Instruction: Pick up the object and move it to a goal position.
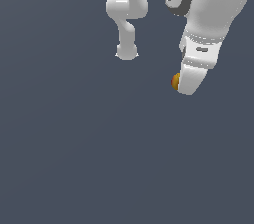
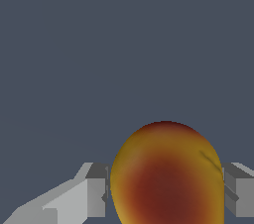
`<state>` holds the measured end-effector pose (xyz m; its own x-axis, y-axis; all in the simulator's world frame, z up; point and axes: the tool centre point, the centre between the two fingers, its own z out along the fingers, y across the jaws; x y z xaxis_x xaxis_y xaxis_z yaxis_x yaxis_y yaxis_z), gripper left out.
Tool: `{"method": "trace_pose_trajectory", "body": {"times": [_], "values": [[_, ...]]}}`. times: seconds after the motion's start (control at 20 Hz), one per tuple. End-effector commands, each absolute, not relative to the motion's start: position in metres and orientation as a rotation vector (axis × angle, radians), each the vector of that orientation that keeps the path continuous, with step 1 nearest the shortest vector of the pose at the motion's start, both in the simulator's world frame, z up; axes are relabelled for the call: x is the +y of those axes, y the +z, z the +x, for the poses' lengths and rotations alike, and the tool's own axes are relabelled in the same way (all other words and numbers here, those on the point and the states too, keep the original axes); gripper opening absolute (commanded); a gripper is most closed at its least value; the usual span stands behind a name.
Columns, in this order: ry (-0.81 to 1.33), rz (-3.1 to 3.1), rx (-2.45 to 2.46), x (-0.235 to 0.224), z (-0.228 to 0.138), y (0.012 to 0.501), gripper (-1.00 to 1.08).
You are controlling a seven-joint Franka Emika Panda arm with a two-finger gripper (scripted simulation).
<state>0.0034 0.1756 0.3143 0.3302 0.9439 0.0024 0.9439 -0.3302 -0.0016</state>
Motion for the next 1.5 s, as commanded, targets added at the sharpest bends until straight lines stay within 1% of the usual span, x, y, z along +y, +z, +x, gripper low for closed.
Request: {"method": "trace_pose_trajectory", "body": {"times": [0.0, 0.35, 0.75, 1.1, 1.45], "values": [[-0.002, -2.561, -1.816, 0.182, 0.008, 0.335, -1.0], [-0.001, -2.562, -1.814, 0.195, 0.021, 0.382, -1.0], [-0.001, -2.564, -1.813, 0.208, 0.033, 0.423, -1.0], [0.0, -2.565, -1.813, 0.216, 0.041, 0.449, -1.0], [0.0, -2.565, -1.812, 0.221, 0.047, 0.464, -1.0]]}}
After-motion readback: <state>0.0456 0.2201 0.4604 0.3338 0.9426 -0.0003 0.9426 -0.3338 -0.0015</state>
